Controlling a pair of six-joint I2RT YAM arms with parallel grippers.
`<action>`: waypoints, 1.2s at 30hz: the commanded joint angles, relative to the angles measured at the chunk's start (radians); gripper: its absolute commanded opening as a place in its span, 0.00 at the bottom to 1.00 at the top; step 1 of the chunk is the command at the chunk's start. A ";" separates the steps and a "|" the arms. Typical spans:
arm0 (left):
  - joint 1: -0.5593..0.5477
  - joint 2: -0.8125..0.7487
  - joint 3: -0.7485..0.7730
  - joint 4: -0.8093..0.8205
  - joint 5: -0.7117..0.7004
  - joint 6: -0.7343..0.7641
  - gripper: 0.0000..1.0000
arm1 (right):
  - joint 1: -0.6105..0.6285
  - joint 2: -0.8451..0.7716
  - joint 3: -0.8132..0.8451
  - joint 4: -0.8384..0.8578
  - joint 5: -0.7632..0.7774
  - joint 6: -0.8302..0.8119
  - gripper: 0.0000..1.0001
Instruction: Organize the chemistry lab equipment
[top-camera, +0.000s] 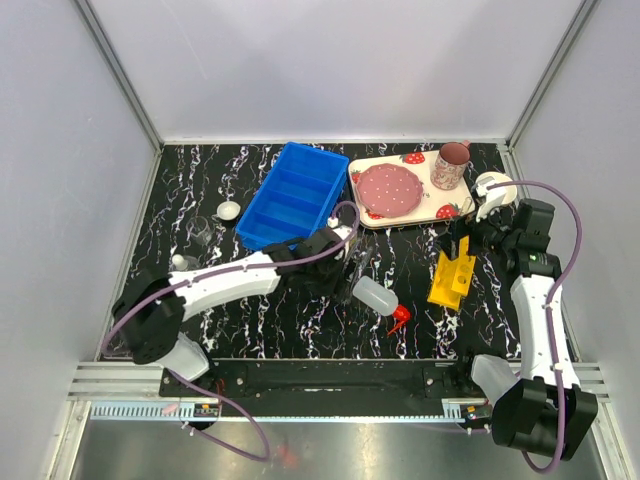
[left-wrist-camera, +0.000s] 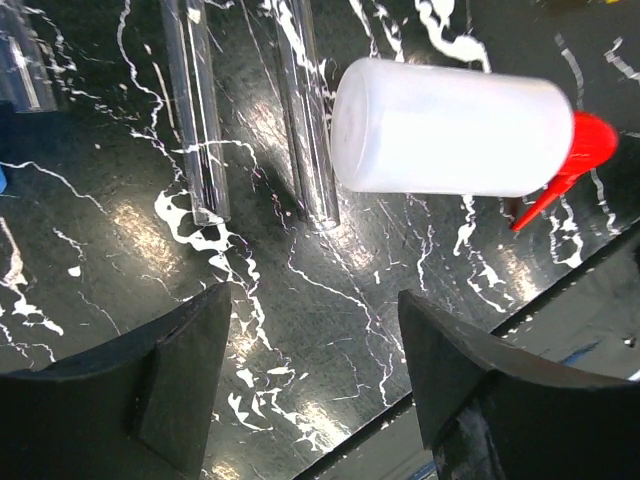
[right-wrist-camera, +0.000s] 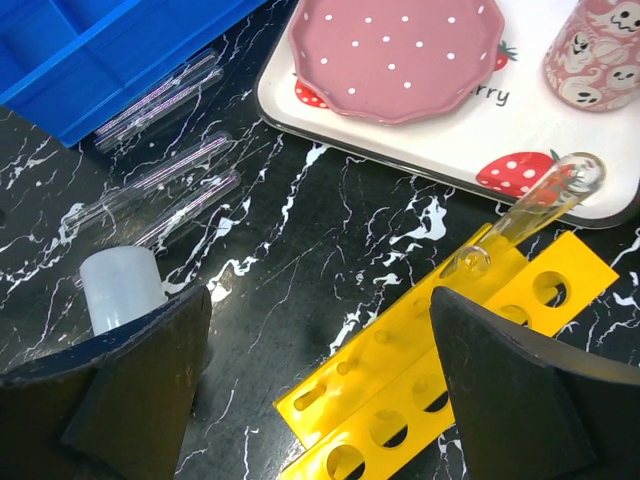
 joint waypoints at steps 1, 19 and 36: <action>-0.030 0.095 0.114 -0.117 -0.018 0.051 0.70 | -0.008 -0.018 -0.002 -0.005 -0.062 -0.026 0.96; -0.094 0.432 0.438 -0.321 -0.073 0.134 0.63 | -0.016 -0.026 0.002 -0.013 -0.053 -0.038 0.96; -0.094 0.611 0.607 -0.388 -0.153 0.188 0.55 | -0.034 -0.020 -0.002 -0.011 -0.068 -0.032 0.96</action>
